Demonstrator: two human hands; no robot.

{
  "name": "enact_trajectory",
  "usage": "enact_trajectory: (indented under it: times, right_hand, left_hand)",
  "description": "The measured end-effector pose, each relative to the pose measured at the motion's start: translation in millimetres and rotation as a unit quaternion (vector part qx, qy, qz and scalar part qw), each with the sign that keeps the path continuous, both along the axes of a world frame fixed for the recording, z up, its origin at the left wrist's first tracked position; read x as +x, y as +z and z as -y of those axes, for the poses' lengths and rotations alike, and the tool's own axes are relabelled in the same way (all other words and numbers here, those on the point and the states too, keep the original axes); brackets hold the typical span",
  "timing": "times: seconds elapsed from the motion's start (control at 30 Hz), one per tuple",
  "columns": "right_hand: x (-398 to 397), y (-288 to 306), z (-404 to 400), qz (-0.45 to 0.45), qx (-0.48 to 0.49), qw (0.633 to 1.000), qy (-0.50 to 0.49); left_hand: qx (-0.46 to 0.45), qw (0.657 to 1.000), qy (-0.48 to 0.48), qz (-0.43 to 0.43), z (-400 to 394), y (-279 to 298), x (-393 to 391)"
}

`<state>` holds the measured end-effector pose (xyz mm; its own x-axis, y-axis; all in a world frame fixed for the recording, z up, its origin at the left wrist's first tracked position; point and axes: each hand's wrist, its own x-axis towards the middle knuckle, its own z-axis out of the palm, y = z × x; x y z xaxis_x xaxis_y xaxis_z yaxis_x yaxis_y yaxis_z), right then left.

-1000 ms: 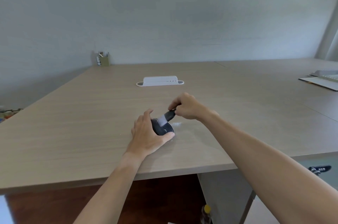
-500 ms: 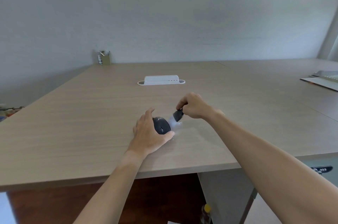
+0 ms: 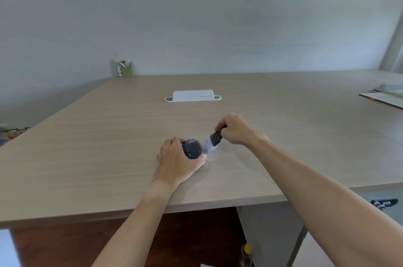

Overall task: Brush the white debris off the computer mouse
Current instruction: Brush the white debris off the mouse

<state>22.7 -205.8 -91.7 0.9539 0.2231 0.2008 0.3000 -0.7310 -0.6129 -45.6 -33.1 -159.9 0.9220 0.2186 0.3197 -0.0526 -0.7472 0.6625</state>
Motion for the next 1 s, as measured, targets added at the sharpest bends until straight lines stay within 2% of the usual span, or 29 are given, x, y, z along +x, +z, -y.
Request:
enact_trajectory:
  times: [0.07,0.17,0.23,0.3,0.37,0.43,0.5,0.57,0.73,0.83,0.9,1.0]
  right_hand:
    - [1,2,2,-0.006,0.047,0.999,-0.015]
    - [-4,6,-5,-0.069,0.136,0.988,0.011]
    - [-7,4,-8,-0.076,0.102,0.991,0.035]
    - [-7,3,-9,-0.032,0.037,0.998,0.03]
    - [-3,3,-5,0.006,0.013,1.0,0.003]
    - [0,6,-4,0.007,0.041,0.999,-0.009]
    - [-1,9,-8,-0.026,0.099,0.995,-0.002]
    - [-5,9,-14,-0.056,0.112,0.992,0.016]
    - [4,11,-16,0.01,-0.059,0.998,-0.015]
    - [6,19,-14,0.029,-0.027,0.999,-0.032]
    - [-2,23,-20,0.003,0.021,1.0,-0.004]
    - [-6,19,-25,-0.025,-0.011,0.999,0.034]
  left_hand:
    - [-0.006,1.0,-0.006,-0.005,-1,-1,1]
    - [-0.007,1.0,-0.013,-0.004,-2,-2,3]
    - [-0.003,1.0,-0.017,-0.003,-3,-2,3]
    - [-0.004,1.0,-0.019,-0.002,-4,-3,4]
    - [-0.005,1.0,-0.021,-0.003,-5,-3,5]
    - [0.002,1.0,-0.025,-0.002,-5,-3,5]
    - [0.008,1.0,-0.028,0.003,-5,-2,4]
    - [0.006,1.0,-0.029,0.004,-5,0,3]
    - [-0.013,0.999,-0.038,0.003,-6,1,3]
    - [-0.017,0.999,-0.042,-0.001,-6,1,4]
    - [-0.021,0.999,-0.044,0.002,-5,1,4]
    - [-0.034,0.998,-0.049,0.0,-5,1,3]
